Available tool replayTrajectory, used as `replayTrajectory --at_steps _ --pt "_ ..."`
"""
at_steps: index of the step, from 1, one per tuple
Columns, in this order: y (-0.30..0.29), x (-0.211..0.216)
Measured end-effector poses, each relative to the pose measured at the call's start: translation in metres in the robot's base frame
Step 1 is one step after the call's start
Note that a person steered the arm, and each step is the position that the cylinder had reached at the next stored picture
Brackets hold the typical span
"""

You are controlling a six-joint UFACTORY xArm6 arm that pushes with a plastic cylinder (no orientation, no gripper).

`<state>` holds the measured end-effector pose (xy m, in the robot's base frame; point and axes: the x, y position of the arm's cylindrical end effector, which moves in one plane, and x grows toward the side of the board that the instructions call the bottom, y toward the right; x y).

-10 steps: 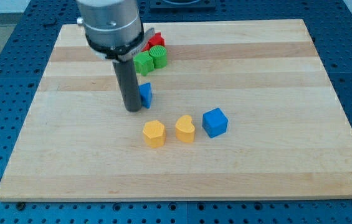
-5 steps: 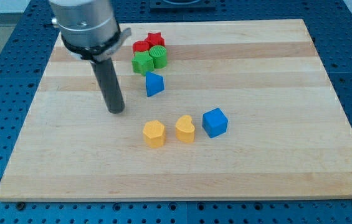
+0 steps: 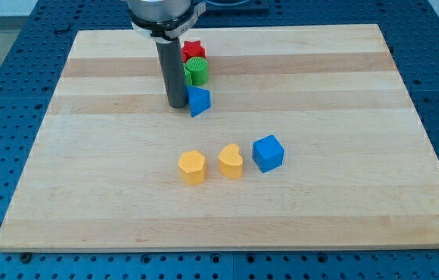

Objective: Push blue triangle into the group of blocks

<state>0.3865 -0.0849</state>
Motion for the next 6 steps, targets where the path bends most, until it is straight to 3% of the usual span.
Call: replayTrajectory --at_steps 2,3,4,6 --pt "-0.004 0.061" --pt "0.025 0.069" --pt "0.052 0.054" --pt "0.005 0.016"
